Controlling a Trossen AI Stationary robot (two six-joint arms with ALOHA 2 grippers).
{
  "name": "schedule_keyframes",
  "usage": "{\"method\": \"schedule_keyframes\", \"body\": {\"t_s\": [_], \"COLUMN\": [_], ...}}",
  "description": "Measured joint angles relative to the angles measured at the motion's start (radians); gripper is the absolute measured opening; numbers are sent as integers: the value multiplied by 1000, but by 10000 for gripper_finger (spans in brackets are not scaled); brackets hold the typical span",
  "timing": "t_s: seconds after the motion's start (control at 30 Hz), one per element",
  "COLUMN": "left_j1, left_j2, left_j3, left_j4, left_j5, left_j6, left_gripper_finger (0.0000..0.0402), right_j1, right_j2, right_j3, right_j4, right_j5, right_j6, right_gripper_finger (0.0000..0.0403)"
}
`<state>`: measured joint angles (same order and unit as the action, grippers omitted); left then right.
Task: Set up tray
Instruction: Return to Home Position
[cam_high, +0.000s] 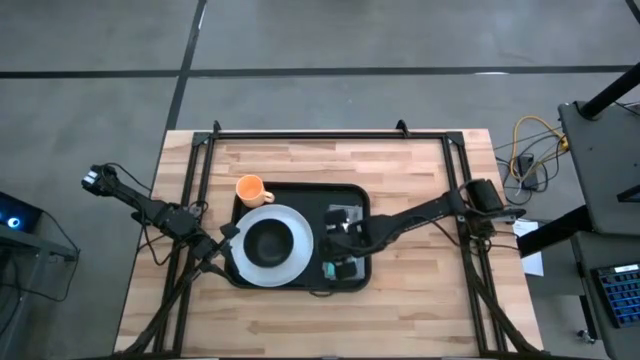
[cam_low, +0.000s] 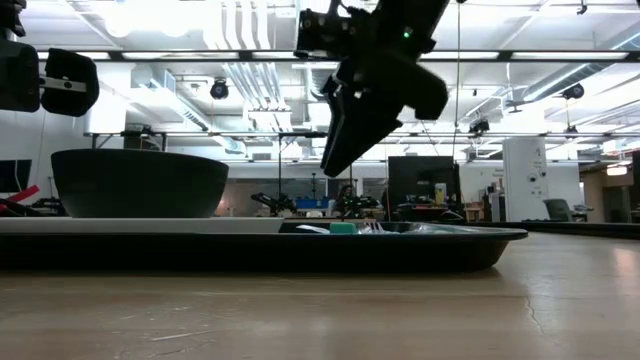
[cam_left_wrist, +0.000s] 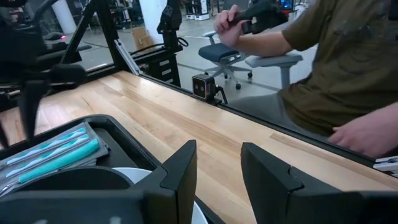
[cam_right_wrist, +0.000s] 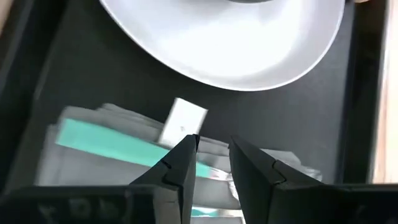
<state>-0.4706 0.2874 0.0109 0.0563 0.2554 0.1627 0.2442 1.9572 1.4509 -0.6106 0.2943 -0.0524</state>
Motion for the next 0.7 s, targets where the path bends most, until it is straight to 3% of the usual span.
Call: {"method": "schedule_keyframes", "body": {"t_s": [0.27, 0.47, 0.57, 0.7], "left_j1": [0, 0, 0, 0], "left_j2": [0, 0, 0, 0], "left_j3": [0, 0, 0, 0], "left_j4": [0, 0, 0, 0], "left_j5": [0, 0, 0, 0], "left_j6": [0, 0, 0, 0], "left_gripper_finger": [107, 107, 107, 107], "right_j1": [-63, -115, -141, -179], "right_j2": [-22, -201, -351, -568], "right_j3": [-42, -214, -358, -600], "right_j4": [26, 182, 281, 526], "right_j5": [-5, -28, -144, -394], "right_j6": [-58, -105, -129, -189], "right_gripper_finger": [73, 68, 71, 77]}}
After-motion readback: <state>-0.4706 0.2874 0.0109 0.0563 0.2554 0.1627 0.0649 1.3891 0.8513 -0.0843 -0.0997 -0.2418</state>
